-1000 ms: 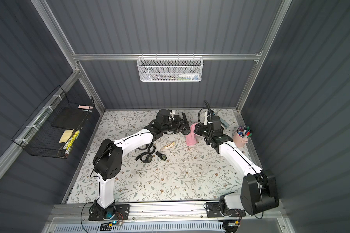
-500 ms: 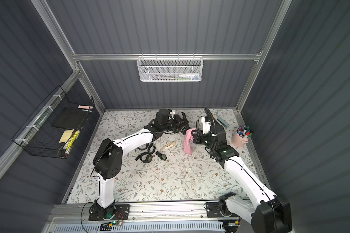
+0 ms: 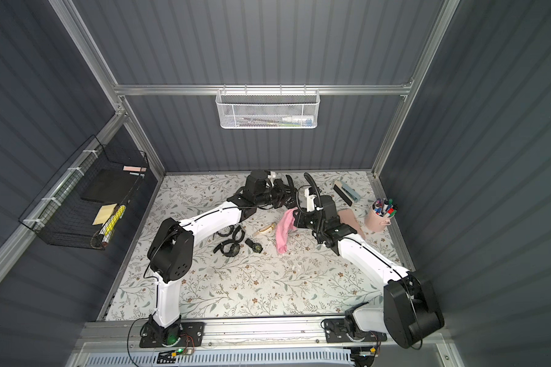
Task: Wipe the watch dial
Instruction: Wipe the dirt from the watch dial.
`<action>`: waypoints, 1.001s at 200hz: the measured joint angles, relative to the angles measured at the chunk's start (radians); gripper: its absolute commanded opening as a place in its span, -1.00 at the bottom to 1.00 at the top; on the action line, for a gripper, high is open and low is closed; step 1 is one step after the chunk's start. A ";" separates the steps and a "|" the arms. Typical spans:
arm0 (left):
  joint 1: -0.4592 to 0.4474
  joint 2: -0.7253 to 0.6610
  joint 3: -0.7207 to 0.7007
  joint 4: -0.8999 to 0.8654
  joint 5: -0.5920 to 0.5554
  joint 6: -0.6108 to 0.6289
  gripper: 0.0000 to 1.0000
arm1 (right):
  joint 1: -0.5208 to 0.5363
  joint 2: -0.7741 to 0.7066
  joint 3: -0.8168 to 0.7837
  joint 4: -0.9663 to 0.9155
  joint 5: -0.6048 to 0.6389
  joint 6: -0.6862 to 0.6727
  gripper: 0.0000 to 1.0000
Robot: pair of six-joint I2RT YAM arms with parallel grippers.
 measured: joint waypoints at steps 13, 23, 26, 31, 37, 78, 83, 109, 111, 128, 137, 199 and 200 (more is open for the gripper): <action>0.000 0.000 0.000 0.001 -0.006 0.000 -1.00 | -0.023 0.000 0.001 0.007 0.005 0.014 -1.00; 0.000 0.000 0.000 0.001 -0.008 0.000 -1.00 | -0.042 0.005 0.008 0.007 0.006 0.024 -1.00; 0.000 0.000 0.000 0.001 -0.008 0.000 -1.00 | -0.048 0.007 0.012 0.006 0.007 0.026 -1.00; 0.000 0.000 0.000 0.001 -0.008 0.000 -1.00 | -0.056 0.011 0.018 0.006 0.008 0.030 -1.00; 0.001 0.000 0.000 0.001 -0.009 0.000 -1.00 | -0.065 0.016 0.026 0.005 0.010 0.033 -1.00; 0.002 0.000 0.000 -0.001 -0.004 0.000 -1.00 | -0.113 0.027 0.064 -0.033 0.024 0.039 -1.00; 0.002 0.000 0.000 -0.001 -0.002 0.000 -1.00 | -0.116 0.026 0.064 -0.040 0.023 0.039 -1.00; 0.002 0.000 0.000 -0.006 0.006 0.000 -1.00 | -0.121 -0.003 0.045 -0.056 -0.027 0.027 -1.00; 0.002 0.000 0.000 -0.006 0.006 0.000 -1.00 | -0.121 -0.008 0.042 -0.057 -0.035 0.026 -1.00; 0.002 0.000 0.000 -0.008 0.010 0.000 -1.00 | -0.113 -0.041 0.018 -0.063 -0.092 0.009 -1.00; 0.002 0.000 0.000 -0.008 0.011 0.000 -1.00 | -0.103 -0.054 0.011 -0.064 -0.116 -0.001 -1.00; 0.002 0.000 0.000 -0.008 0.004 0.000 -1.00 | -0.023 -0.028 0.061 -0.069 -0.170 -0.052 -1.00; 0.002 0.000 0.000 -0.008 0.004 0.000 -1.00 | -0.023 -0.026 0.064 -0.069 -0.169 -0.052 -1.00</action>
